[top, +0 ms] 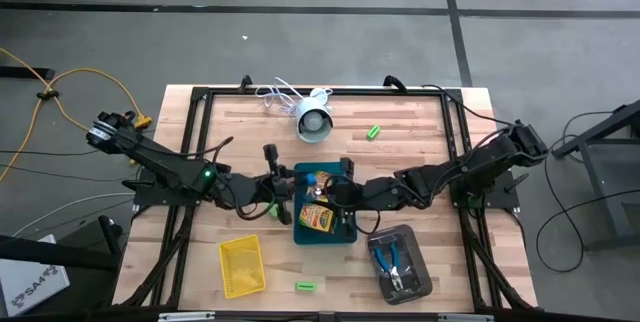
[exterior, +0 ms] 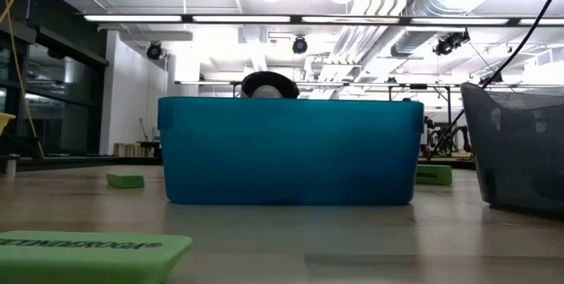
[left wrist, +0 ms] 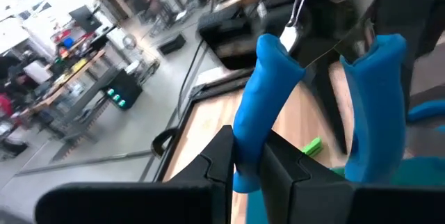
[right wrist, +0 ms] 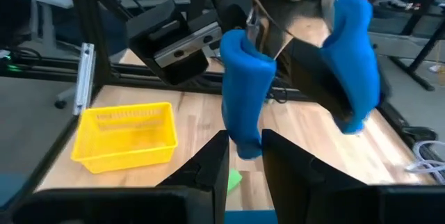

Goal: Pick & Place School Supplies
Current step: Put the blue hole puncher into the black bin

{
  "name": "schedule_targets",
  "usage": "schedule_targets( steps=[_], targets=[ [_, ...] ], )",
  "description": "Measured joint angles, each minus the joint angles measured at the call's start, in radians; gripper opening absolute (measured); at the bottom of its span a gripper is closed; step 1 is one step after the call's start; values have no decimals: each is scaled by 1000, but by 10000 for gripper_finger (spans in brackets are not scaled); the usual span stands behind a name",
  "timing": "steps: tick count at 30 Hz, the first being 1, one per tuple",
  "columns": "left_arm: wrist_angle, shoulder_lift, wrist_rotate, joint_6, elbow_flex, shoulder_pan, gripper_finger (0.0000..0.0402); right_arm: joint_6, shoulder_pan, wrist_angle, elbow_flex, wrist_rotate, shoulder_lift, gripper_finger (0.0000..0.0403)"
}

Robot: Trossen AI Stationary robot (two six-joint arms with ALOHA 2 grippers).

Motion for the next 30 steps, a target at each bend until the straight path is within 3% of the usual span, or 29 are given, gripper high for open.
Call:
schedule_targets(
  steps=[30],
  targets=[
    [41, 0, 2, 17, 0, -1, 35, -51, 0, 67, 1, -40, 0, 77]
  ],
)
